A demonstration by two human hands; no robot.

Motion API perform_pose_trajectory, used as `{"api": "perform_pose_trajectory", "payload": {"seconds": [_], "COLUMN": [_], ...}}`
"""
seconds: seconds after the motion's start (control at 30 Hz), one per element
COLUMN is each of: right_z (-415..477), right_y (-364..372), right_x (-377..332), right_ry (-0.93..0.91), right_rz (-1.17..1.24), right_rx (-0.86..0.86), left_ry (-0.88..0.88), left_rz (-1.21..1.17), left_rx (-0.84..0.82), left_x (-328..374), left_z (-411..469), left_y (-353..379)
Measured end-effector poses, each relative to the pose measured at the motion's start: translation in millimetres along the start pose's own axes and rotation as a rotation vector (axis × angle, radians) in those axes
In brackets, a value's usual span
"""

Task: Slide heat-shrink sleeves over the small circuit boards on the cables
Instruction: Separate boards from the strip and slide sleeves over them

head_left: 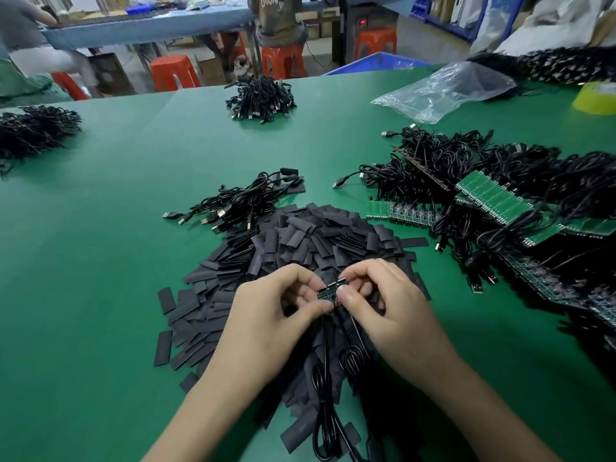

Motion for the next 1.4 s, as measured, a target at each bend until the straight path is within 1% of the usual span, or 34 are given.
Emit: {"api": "perform_pose_trajectory", "payload": {"seconds": [0.07,0.13,0.27,0.4,0.67,0.9,1.03,1.17,1.2,1.23,1.3,1.33,1.37,1.4], "right_z": [-1,-3,-4,-3,-4,-7,-9,-12,-11,-8,-3,-1,0,1], "right_y": [6,10,12,15,24,28,33,33,29,22,3,-8,-16,-22], "right_x": [-2,-1,5,1,-1,1,5,8,10,13,16,14,8,1], "right_ry": [-0.024,-0.002,0.073,0.087,0.157,0.209,0.263,0.312,0.304,0.269,0.148,0.084,0.025,-0.033], "right_rz": [0.029,0.143,0.349,0.490,0.697,0.768,0.851,0.919,0.871,0.746,0.314,0.125,-0.015,-0.100], "right_rx": [-0.042,-0.084,-0.119,-0.137,-0.189,-0.199,-0.211,-0.218,-0.191,-0.158,-0.078,-0.004,0.061,0.109], "left_ry": [-0.046,-0.084,-0.103,-0.123,-0.168,-0.199,-0.185,-0.185,-0.185,-0.183,-0.173,-0.165,-0.149,-0.122], "left_rz": [-0.167,-0.281,-0.374,-0.505,-0.607,-0.671,-0.706,-0.739,-0.743,-0.747,-0.748,-0.743,-0.732,-0.711], "left_rx": [-0.041,-0.091,-0.175,-0.238,-0.321,-0.360,-0.390,-0.380,-0.378,-0.374,-0.347,-0.325,-0.300,-0.269], "left_x": [-4,-9,-13,-13,-16,-18,-14,-13,-14,-14,-16,-16,-16,-14], "left_z": [-2,-3,-4,-2,-3,-5,-6,-5,-5,-4,-2,-1,0,0], "left_y": [0,2,12,18,21,23,25,22,22,20,16,13,10,6]}}
Point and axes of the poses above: each hand's wrist, its own z-axis towards the middle knuckle, its own y-axis out of the palm, x = y × z, the point moved 9 cm from there along z, towards the middle knuckle, and after that the axes turned 10 degrees about -y, right-handed, at the moved point
